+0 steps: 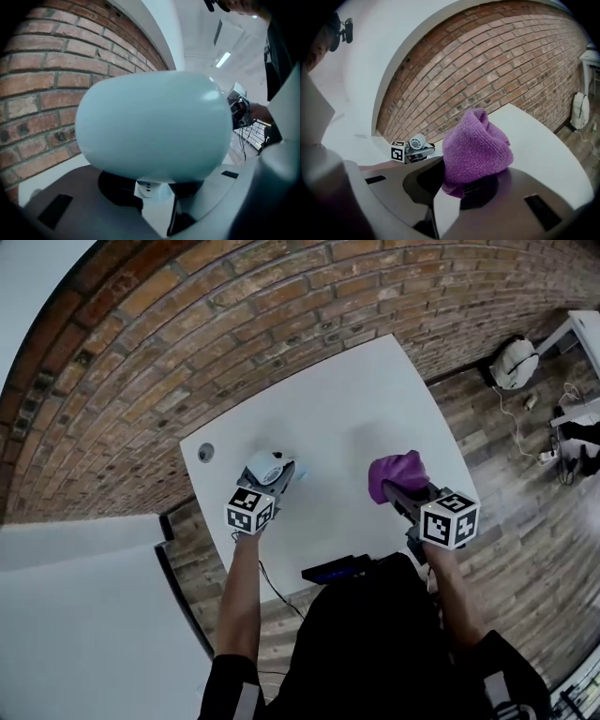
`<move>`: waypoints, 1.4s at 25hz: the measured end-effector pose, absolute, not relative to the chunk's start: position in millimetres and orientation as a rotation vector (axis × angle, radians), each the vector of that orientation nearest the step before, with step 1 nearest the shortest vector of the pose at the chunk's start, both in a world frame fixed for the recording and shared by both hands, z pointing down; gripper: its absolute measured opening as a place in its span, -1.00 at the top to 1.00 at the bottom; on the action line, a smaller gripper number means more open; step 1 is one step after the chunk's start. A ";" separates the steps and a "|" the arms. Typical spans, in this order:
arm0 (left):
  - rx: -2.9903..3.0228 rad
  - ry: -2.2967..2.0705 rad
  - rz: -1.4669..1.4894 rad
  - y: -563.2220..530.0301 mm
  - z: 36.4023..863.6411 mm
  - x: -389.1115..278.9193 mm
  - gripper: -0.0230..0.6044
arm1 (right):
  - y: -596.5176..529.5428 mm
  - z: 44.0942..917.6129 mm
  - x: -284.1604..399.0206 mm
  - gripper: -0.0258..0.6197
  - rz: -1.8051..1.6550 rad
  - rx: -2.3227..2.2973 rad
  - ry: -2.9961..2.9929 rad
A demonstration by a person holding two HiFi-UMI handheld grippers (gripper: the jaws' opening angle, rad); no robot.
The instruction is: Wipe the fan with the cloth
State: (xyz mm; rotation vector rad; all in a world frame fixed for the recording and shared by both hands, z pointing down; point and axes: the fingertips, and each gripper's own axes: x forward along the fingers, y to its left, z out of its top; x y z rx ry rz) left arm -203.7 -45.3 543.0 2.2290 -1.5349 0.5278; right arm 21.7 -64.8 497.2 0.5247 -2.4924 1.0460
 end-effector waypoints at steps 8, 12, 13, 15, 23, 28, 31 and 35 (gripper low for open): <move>2.383 -1.314 0.866 -103.6 593.2 -195.6 0.43 | -98.6 520.6 36.7 0.71 1.107 0.531 -2.439; 2.439 -1.221 0.902 -112.0 598.0 -192.6 0.43 | -101.5 524.0 33.3 0.71 1.107 0.496 -2.427; 2.442 -1.207 0.911 -112.8 598.3 -193.3 0.43 | -101.1 523.8 31.1 0.71 1.105 0.485 -2.427; 2.437 -1.204 0.909 -114.4 598.1 -193.8 0.43 | -99.8 523.3 26.1 0.71 1.099 0.462 -2.425; 2.397 -1.305 0.895 -115.9 601.0 -198.1 0.43 | -87.4 522.1 6.1 0.71 1.091 0.385 -2.421; 2.406 -1.341 0.907 -112.4 598.6 -205.4 -0.09 | -82.6 518.5 4.8 0.71 1.119 0.365 -2.423; 2.326 -1.425 0.871 -93.9 596.9 -224.5 -0.20 | -80.7 517.8 6.7 0.71 1.208 0.360 -2.423; 2.048 -1.663 0.337 -29.8 573.2 -253.8 -0.20 | -72.4 507.2 8.7 0.71 1.485 0.345 -2.437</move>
